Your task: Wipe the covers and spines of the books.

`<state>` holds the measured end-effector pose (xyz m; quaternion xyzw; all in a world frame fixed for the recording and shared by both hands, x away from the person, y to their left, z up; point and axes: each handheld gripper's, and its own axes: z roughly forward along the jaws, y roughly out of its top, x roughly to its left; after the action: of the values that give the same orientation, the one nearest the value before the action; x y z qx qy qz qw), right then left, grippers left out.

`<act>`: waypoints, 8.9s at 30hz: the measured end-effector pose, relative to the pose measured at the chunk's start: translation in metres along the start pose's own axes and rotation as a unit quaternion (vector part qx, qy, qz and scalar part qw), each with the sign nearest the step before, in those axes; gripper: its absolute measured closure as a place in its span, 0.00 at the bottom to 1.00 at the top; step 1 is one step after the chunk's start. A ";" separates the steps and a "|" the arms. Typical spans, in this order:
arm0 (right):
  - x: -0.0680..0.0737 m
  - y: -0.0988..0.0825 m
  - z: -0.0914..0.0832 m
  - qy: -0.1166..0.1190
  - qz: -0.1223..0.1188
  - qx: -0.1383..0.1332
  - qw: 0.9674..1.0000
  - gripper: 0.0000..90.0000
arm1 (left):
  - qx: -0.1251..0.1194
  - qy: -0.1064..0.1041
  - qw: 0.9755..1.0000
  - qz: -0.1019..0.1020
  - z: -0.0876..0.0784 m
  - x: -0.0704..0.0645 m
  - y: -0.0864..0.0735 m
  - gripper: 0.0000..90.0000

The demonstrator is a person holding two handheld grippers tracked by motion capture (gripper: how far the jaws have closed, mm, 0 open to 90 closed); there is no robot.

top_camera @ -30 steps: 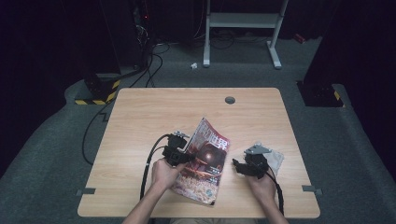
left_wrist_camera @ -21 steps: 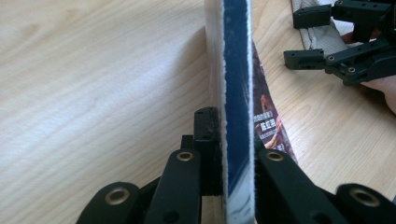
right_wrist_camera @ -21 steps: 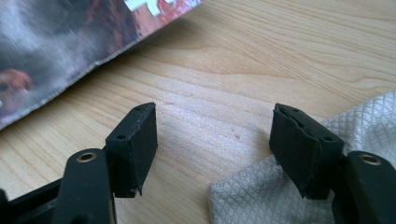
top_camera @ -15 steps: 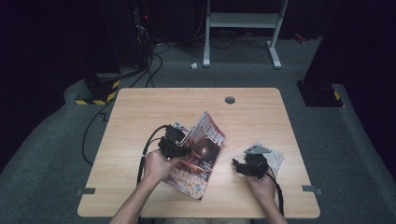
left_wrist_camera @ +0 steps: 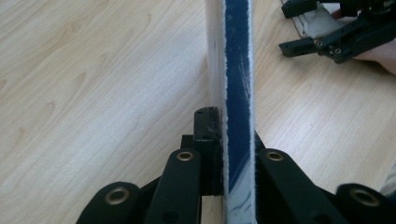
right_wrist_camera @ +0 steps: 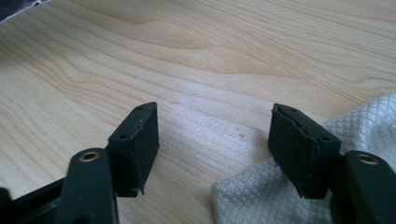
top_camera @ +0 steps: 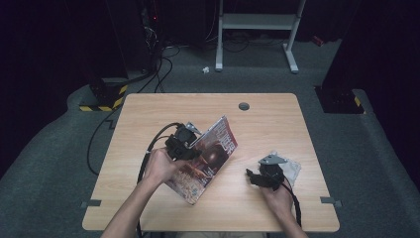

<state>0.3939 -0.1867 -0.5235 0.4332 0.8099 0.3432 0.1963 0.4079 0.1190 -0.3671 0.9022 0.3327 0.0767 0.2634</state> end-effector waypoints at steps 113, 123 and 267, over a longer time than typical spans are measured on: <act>0.007 0.131 -0.070 0.254 -0.249 0.018 0.934 0.93 | 0.024 -0.011 0.996 0.088 -0.008 0.013 0.048 0.33; -0.001 0.125 -0.070 0.218 -0.208 0.002 0.953 0.93 | -0.016 0.047 0.998 0.029 -0.017 0.019 0.047 0.31; 0.012 0.068 -0.042 0.135 -0.239 0.034 0.961 0.65 | 0.072 0.096 0.988 -0.103 -0.005 0.034 0.106 0.93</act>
<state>0.4007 -0.1663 -0.4454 0.1827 0.9201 0.3141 0.1465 0.4917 0.0757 -0.3082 0.8685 0.4517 0.1111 0.1715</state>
